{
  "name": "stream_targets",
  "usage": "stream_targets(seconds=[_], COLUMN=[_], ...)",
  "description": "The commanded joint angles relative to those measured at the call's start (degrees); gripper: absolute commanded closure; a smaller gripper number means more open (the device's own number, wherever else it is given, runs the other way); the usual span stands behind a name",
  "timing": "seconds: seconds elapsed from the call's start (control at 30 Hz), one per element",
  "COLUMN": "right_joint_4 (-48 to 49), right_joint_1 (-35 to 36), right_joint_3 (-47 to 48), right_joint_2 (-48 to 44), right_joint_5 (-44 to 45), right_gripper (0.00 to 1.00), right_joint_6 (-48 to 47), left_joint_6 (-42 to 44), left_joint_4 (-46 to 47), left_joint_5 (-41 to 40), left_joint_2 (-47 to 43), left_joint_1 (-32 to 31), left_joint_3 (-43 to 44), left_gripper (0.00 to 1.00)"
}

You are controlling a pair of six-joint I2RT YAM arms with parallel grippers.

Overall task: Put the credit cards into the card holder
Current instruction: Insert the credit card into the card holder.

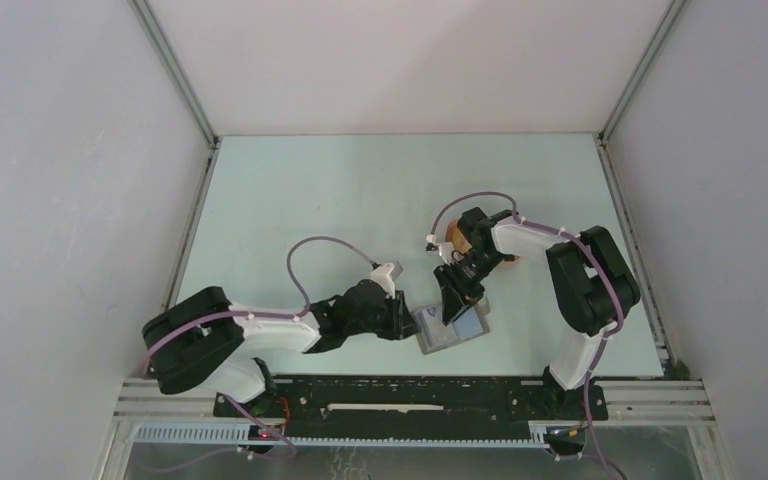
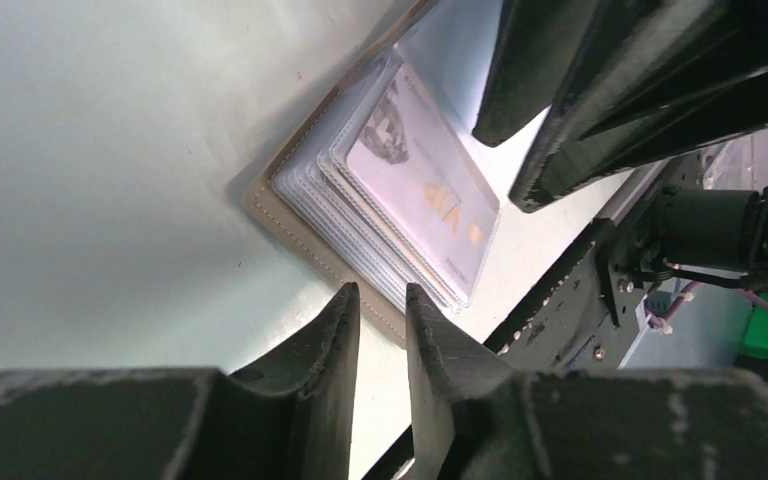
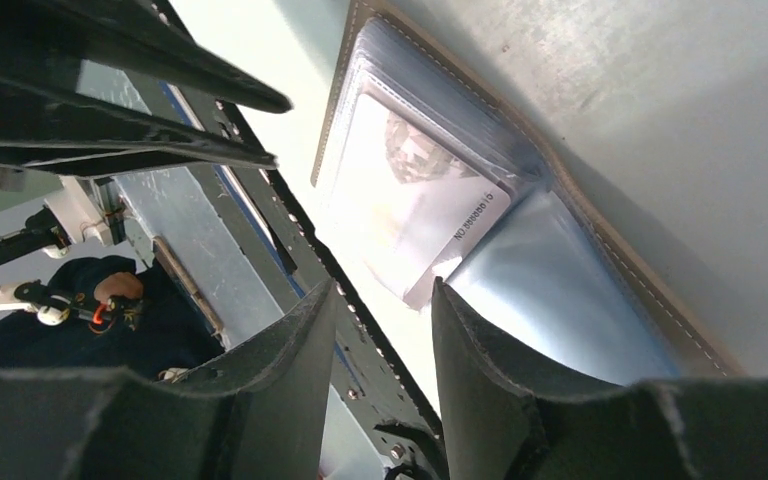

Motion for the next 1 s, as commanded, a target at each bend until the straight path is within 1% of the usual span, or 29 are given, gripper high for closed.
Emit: stream_targets(seconds=[0.0,0.13,0.27,0.43,0.57,0.8,0.97], right_joint_4=[0.40,2.07,2.24,2.06,1.45,0.80,1.00], right_joint_1=[-0.25,-0.09,0.57,2.25,3.41,4.67,4.37], right_joint_3=[1.56,0.99,0.93,1.16,1.86,2.77,2.73], right_joint_2=[-1.50,-1.94,-0.35,0.52,1.48,0.26,-1.58], right_joint_5=[2.43,6.04,6.45,5.14,2.81,1.43,4.24], right_gripper=[0.51,0.51,0.51,0.51,0.52,0.52,0.52], right_joint_6=[-0.19,0.97,1.33,1.39,1.28,0.64,-0.10], left_joint_6=[3.08,4.47,4.91,4.10,3.14,3.07,4.28], left_joint_4=[-2.46,-2.31,-1.23,1.14,3.33,3.00,0.44], left_joint_5=[-2.75,-2.55,-1.50,-0.08,0.36,-0.36,-1.61], left_joint_2=[-5.22,-6.98,-5.57,-0.85,0.68,-1.35,-3.82], left_joint_1=[-0.29,-0.24,-0.27,-0.25,-0.29,-0.27,-0.23], left_joint_3=[-1.11,-0.70,0.48,1.05,0.03,-1.14,-1.27], left_gripper=[0.71,0.71,0.70,0.70,0.70,0.70,0.69])
